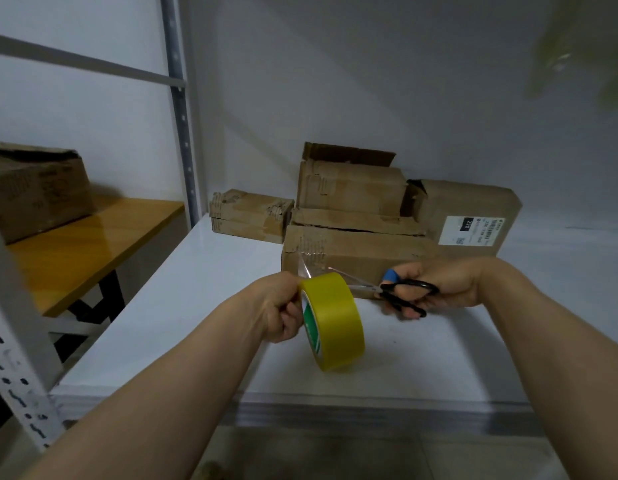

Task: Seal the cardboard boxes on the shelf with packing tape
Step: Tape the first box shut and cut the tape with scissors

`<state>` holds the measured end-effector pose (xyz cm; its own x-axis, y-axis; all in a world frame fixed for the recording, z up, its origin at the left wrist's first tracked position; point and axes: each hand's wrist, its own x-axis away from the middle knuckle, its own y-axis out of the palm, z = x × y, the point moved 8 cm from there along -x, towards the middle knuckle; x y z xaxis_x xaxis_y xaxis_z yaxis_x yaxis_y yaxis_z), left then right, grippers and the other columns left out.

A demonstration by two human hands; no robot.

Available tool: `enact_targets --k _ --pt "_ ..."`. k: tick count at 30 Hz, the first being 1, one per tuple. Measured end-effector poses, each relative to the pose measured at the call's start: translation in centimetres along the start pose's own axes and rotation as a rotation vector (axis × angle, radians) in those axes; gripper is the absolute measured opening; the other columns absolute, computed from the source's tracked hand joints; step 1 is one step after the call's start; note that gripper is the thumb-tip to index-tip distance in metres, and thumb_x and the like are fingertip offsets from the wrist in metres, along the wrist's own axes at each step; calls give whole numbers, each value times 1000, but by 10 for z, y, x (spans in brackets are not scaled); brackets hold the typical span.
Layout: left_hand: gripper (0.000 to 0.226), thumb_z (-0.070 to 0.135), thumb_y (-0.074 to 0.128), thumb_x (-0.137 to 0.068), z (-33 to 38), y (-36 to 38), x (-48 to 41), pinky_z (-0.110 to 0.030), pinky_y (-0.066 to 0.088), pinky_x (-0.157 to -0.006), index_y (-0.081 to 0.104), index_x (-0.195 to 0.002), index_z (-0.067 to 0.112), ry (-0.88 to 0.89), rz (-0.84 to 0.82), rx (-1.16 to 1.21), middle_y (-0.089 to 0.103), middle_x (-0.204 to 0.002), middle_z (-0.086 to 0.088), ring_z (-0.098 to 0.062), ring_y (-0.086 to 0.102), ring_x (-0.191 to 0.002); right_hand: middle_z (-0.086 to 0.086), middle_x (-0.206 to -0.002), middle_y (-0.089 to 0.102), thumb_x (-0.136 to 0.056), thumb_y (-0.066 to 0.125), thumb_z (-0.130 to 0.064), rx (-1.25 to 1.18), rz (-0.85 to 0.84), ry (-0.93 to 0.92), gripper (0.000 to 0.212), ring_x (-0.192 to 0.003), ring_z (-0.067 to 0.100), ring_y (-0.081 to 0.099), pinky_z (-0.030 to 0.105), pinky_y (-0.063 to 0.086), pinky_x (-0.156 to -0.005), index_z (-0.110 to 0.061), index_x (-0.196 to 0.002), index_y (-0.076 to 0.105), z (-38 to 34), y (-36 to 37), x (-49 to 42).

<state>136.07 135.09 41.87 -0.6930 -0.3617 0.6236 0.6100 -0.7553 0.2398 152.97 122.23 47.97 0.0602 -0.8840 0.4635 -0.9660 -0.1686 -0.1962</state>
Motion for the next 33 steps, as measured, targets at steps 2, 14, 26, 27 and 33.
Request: enact_targets --k 2,14,26,27,33 --pt "43 16 49 -92 0 -2 -2 -13 18 -30 46 -50 22 7 21 16 41 -48 7 -2 27 -33 22 -108 60 -66 95 -34 -9 -14 -16 63 -81 23 56 31 47 -73 -7 -110 60 -4 3 -13" --pt "44 19 48 -93 2 -4 -4 -11 16 -32 44 -49 22 46 35 -11 42 -49 9 -1 27 -33 11 -84 68 -54 99 -37 73 -23 -91 78 -69 18 56 26 49 -62 -6 -110 54 -21 18 -41" --pt "43 18 47 -93 1 -2 -2 -10 16 -34 46 -50 22 15 -2 -41 40 -45 9 -1 28 -33 11 -89 65 -49 100 -42 143 27 -89 77 -67 16 59 27 52 -64 -10 -108 61 -32 16 -31" --pt "44 18 46 -93 1 -3 -3 -10 16 -34 46 -49 21 16 3 -53 40 -46 9 -1 28 -33 11 -92 65 -52 98 -44 156 19 -93 77 -69 16 58 31 50 -68 -10 -109 61 -33 18 -32" --pt "43 20 49 -93 1 -4 -5 -11 17 -33 46 -50 22 8 15 -56 39 -46 10 -1 28 -34 1 -75 68 -52 98 -43 182 24 -74 74 -62 12 57 24 50 -61 -12 -107 59 -34 18 -29"
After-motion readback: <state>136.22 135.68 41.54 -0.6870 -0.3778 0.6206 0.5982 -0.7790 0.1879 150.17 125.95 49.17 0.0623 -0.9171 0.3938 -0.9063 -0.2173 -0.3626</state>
